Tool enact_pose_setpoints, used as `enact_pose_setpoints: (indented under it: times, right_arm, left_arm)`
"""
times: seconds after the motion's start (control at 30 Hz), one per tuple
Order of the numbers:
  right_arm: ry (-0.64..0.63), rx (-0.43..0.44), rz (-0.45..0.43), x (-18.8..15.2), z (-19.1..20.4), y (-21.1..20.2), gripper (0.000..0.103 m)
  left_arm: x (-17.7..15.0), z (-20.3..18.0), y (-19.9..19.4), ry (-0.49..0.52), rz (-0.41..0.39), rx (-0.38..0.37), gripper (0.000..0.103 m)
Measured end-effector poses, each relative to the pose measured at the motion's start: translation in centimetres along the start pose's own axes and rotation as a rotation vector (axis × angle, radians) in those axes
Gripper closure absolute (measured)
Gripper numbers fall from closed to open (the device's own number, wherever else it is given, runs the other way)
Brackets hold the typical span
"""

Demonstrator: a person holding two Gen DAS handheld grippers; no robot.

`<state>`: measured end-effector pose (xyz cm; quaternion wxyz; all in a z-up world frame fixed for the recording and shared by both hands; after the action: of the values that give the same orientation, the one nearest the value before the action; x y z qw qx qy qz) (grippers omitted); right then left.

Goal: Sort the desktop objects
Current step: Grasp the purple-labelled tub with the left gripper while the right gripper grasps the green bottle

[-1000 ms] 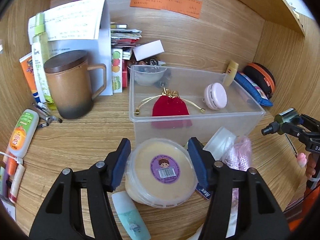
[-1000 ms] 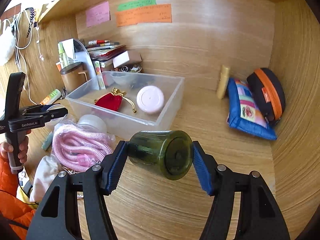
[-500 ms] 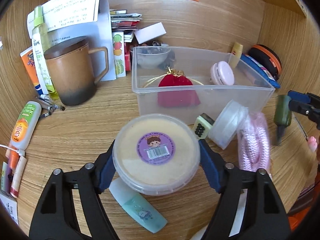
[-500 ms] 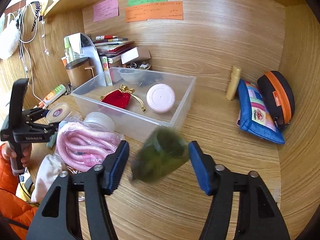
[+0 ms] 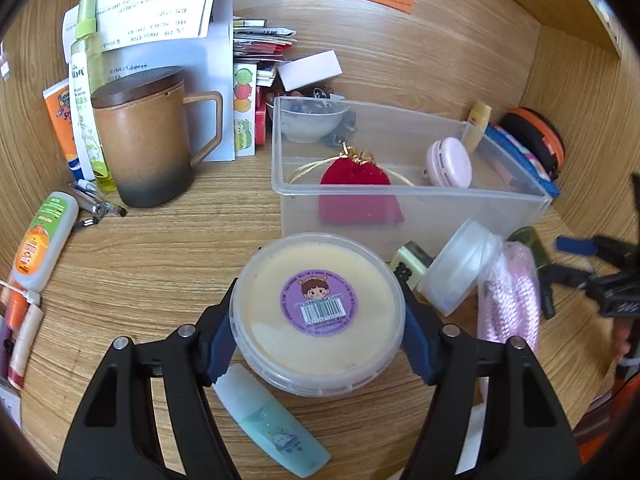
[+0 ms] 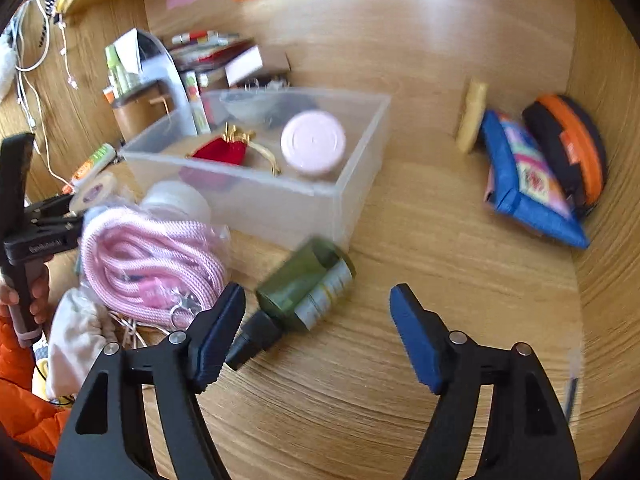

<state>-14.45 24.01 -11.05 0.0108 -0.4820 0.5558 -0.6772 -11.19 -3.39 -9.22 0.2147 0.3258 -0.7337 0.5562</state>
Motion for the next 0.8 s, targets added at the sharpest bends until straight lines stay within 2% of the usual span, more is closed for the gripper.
enact_pose_setpoints:
  times: [0.1,0.2,0.27,0.3,0.5,0.53,0.6,0.63,0.73,0.8]
  right_arm:
    - [0.016,0.053,0.028,0.3,0.3,1.8,0.030]
    - [0.011,0.058,0.029,0.8,0.7,2.9,0.030]
    - [0.004,0.058,0.029,1.0,0.9,3.3,0.034]
    - [-0.001,0.074,0.028,1.0,1.1,3.4,0.041]
    - [0.010,0.029,-0.010,0.6,0.7,1.9,0.041]
    - [0.018,0.028,-0.015,0.6,0.5,1.5,0.041]
    - [0.035,0.018,-0.031,0.6,0.1,0.6,0.041]
    - [0.041,0.014,-0.042,0.6,-0.1,0.1,0.041]
    - [0.048,0.011,-0.068,0.8,-0.4,-1.2,0.041]
    - [0.043,-0.008,-0.079,1.0,-0.5,-1.8,0.041]
  left_arm:
    - [0.1,0.0,0.0,-0.010,-0.003,-0.007,0.034]
    - [0.0,0.2,0.0,-0.013,-0.005,-0.008,0.034]
    - [0.1,0.2,-0.1,-0.014,-0.009,-0.007,0.034]
    - [0.1,0.3,-0.1,-0.015,-0.010,-0.008,0.034]
    - [1.2,0.3,-1.3,-0.041,-0.042,-0.036,0.036]
    - [1.5,0.3,-1.6,-0.042,-0.051,-0.042,0.039]
    - [1.9,0.3,-2.1,-0.039,-0.062,-0.058,0.053]
    - [2.1,0.3,-2.3,-0.033,-0.063,-0.054,0.056]
    - [2.0,0.5,-2.4,-0.018,-0.069,-0.011,0.055]
    - [1.5,0.7,-2.5,-0.016,-0.065,-0.009,0.044]
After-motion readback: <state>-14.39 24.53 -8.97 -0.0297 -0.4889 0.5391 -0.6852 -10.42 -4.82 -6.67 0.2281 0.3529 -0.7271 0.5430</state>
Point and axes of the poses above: each gripper's, at about its wrist camera, not at the fingertips, and y roughly the way its jaws point, z to its left, x to its top, the point moved 5 cm from there along y, roughly the way its jaws point, and after that the axes turned 12 degrees about -y, right-handed, at the moved point
